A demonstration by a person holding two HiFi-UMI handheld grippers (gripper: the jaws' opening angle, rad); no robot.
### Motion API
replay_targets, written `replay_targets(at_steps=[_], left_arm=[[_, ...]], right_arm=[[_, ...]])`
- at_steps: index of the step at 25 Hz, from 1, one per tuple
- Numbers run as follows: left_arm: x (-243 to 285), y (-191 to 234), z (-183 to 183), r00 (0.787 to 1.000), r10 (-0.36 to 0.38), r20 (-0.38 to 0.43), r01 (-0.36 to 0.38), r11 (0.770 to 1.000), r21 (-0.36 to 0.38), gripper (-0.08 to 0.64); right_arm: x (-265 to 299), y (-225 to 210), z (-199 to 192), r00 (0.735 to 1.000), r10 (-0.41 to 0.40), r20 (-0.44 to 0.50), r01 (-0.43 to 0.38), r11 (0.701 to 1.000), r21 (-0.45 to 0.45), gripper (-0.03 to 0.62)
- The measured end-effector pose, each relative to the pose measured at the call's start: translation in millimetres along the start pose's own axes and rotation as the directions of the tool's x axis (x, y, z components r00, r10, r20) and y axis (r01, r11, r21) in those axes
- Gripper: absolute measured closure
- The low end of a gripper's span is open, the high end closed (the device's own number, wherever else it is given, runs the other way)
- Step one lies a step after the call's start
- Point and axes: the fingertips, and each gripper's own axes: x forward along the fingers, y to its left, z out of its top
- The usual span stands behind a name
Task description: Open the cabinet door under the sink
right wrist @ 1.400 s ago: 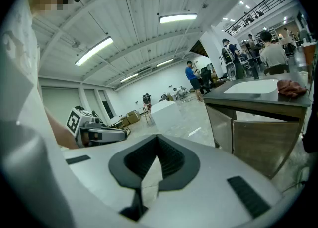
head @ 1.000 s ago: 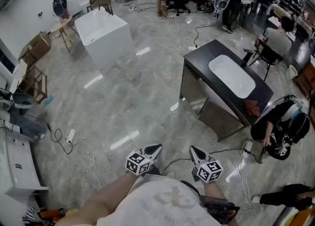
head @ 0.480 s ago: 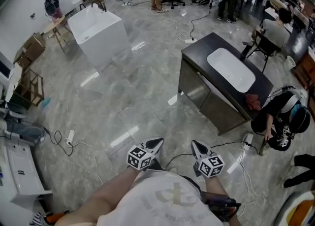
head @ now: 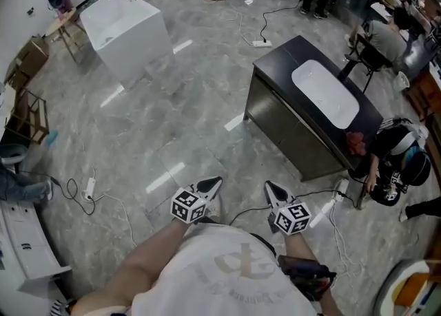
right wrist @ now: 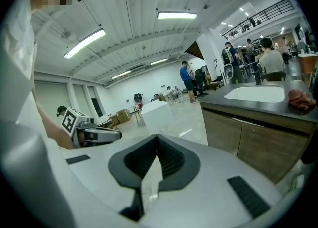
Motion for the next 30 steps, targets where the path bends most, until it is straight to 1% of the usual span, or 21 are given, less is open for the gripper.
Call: replay_targets(at_steps=[5,10,15,18,24,30], left_arm=[[12.1,37.5,28.3,0.999,-0.035,0.007,0.035,0.999,0.016,0.543],[24.0,66.5,49.5,0.997,-0.080,0.007,0.080,0.996,0.028,0.543],[28.5,88.8,58.5,0.992,-0.125,-0.001,0.125,0.992,0.028,0.543],[27.7,101.9,59.1,0.991,-0.133,-0.008,0.133,0.991,0.022,0.543],[37.3,118.3,63.3,0.992,-0.129,-0.010,0.129,0.992,0.011,0.543],[59.3,133.7,73.3,0.994,-0.108,-0.024,0.109,0.994,0.016,0.543]], right_arm=[[36.5,-5.9,31.0,0.999,-0.034,0.020,0.035,0.999,-0.016,0.578],[62.0,-11.0,44.8,0.996,-0.092,0.003,0.092,0.995,-0.042,0.578],[77.0,-15.0,54.6,0.987,-0.158,-0.002,0.157,0.985,-0.070,0.578],[85.0,-16.9,62.7,0.984,-0.180,0.004,0.180,0.980,-0.079,0.578],[98.1,-29.1,72.6,0.980,-0.198,-0.002,0.197,0.976,-0.091,0.578],[126.3,-52.6,71.3,0.986,-0.166,-0.027,0.164,0.983,-0.079,0.578]])
